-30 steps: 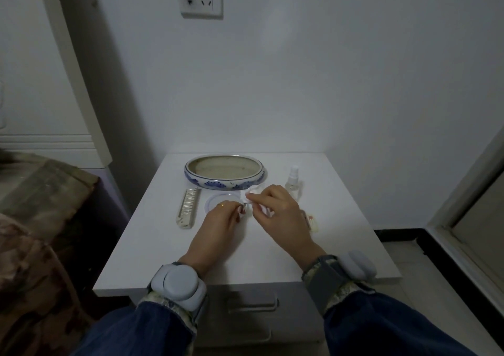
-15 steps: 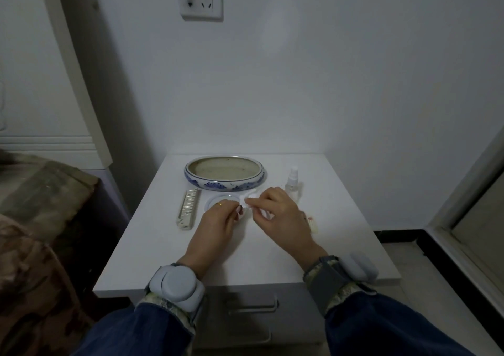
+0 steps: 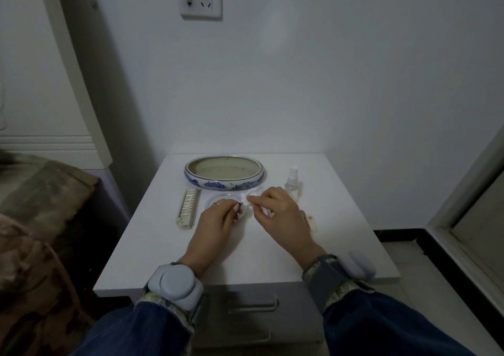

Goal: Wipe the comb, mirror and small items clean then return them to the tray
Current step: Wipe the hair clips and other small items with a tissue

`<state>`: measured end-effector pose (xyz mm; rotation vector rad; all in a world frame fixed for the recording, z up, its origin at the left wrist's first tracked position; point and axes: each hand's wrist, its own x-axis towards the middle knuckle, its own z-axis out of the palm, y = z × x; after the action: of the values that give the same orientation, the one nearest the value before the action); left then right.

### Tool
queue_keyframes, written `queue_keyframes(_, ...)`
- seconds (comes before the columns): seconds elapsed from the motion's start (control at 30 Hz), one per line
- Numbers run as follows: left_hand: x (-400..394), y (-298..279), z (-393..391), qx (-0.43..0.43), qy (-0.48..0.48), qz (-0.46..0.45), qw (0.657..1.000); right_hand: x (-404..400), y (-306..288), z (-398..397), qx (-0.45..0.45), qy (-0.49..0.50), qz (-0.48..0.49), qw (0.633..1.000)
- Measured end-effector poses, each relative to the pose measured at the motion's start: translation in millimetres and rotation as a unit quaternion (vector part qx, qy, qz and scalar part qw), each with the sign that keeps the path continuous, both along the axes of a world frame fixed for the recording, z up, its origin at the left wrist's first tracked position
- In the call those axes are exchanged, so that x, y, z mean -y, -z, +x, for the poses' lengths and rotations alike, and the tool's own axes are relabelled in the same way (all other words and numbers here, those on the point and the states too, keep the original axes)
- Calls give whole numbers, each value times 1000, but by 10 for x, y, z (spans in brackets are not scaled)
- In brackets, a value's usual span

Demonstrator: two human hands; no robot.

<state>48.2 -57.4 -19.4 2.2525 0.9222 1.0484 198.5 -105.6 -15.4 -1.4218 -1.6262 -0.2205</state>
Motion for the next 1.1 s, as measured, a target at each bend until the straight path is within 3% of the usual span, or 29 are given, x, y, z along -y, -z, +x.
queue_keyframes(0.13,-14,-13,14,48,2,-22,999,-3,-36,63,-100,52,-87,990)
queue_keyframes(0.2,-15,-21,23,75,1,-37,997,8,-98,71,-260,33,-173,949)
queue_keyframes(0.27,-18,-13,35,75,5,-39,996,-18,-138,75,-491,-71,-247,832)
queue_keyframes(0.33,-13,-1,39,53,11,-34,998,-45,-133,106,-620,-169,-280,713)
queue_keyframes(0.4,-12,7,38,32,16,-17,999,-34,-153,111,-663,-217,-307,648)
queue_keyframes(0.47,-7,6,37,18,18,-6,1000,-13,-162,119,-685,-223,-322,614)
queue_keyframes(0.6,-2,3,30,22,20,-3,1000,8,-191,113,-727,-231,-304,570)
queue_keyframes(0.77,-21,19,9,47,16,-7,999,32,-275,196,-780,-259,-192,536)
queue_keyframes(0.97,10,-17,27,47,13,-12,999,-14,-141,115,-727,-244,-308,563)
queue_keyframes(1.1,4,0,26,22,22,-15,999,15,-188,86,-731,-263,-317,543)
